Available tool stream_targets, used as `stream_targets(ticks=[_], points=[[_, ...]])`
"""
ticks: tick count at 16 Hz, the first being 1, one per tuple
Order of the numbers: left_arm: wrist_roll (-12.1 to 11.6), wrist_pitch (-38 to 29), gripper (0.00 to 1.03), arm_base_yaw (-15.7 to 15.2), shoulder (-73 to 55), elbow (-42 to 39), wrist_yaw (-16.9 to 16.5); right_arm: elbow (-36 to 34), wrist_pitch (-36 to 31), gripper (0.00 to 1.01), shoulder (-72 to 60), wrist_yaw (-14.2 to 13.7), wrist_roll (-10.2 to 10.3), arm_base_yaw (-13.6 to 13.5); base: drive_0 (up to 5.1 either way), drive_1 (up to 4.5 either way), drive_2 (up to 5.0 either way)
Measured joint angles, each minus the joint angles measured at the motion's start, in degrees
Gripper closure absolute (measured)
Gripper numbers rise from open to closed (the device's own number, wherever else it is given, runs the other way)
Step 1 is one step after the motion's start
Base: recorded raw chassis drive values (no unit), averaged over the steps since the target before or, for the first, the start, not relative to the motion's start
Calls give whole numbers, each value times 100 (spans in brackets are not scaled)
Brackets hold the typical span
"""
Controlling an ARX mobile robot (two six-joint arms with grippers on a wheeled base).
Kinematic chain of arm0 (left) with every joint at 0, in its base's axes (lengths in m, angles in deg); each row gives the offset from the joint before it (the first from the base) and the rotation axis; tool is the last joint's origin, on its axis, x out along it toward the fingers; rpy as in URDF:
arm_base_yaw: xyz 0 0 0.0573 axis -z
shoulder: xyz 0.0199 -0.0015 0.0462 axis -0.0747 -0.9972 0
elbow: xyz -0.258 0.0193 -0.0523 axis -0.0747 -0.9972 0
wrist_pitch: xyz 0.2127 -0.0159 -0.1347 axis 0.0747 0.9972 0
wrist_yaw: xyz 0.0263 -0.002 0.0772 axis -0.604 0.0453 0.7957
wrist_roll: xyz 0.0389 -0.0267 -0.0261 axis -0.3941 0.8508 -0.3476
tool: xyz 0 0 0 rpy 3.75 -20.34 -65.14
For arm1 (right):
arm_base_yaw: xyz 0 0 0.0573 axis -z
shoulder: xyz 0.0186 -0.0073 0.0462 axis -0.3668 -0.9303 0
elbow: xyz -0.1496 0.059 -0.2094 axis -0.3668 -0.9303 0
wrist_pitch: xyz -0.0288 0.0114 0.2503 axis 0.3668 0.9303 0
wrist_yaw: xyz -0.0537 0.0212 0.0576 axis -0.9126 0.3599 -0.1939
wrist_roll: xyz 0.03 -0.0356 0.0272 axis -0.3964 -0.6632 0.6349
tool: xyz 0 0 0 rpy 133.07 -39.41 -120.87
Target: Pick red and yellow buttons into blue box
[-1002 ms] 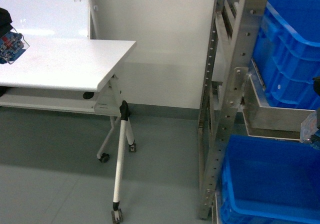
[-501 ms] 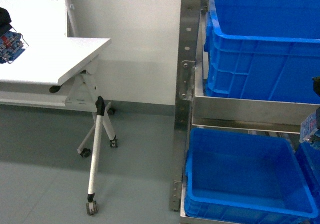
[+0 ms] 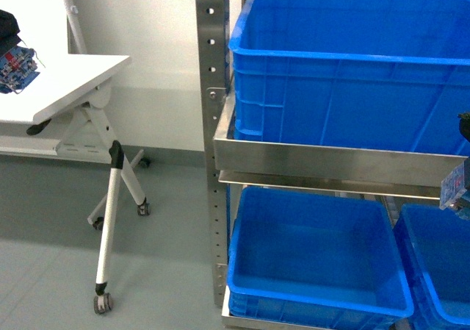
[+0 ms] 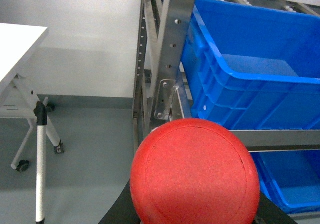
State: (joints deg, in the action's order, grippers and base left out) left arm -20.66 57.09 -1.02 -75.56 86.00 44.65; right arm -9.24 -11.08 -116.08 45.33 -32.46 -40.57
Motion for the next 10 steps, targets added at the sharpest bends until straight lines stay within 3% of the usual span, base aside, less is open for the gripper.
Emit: stream_targets(ticks=[10], points=[[2,0,79,-4,2,0,0,0,-4,69,0,0,0,0,472,-221,-221]])
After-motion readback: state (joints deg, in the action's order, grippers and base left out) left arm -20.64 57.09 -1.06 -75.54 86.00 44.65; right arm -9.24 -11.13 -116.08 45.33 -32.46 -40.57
